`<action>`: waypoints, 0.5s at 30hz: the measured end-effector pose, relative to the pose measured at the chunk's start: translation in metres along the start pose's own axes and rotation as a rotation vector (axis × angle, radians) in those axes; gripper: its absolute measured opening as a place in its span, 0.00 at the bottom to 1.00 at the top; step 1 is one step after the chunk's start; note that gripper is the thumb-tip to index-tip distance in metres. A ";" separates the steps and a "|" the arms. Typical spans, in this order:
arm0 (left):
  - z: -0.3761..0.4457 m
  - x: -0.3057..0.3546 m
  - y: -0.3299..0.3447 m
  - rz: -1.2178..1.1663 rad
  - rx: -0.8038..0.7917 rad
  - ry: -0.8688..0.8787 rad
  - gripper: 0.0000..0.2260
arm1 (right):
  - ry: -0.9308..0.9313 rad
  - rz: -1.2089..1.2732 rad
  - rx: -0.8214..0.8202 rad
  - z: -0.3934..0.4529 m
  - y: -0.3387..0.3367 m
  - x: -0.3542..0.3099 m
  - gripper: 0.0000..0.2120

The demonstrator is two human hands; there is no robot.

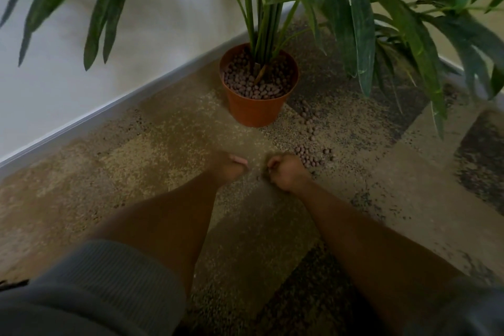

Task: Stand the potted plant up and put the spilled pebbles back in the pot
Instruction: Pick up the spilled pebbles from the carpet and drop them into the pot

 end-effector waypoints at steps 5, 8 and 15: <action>-0.002 0.004 0.012 0.175 0.054 0.147 0.20 | -0.048 0.015 0.029 0.007 0.009 -0.005 0.06; -0.004 0.009 0.014 0.292 0.111 0.235 0.24 | -0.037 0.019 0.051 0.011 0.014 -0.002 0.06; -0.007 0.023 0.030 0.484 0.050 0.400 0.12 | -0.124 -0.103 0.015 0.024 0.016 -0.006 0.09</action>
Point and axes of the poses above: each hand's wrist, its own z-axis towards the middle knuckle, its own y-axis out of the palm, x = y × z, the point moved 6 cm from there along z, towards the middle knuckle, and after that the axes turned 12 degrees about -y, right-handed, at the moved point
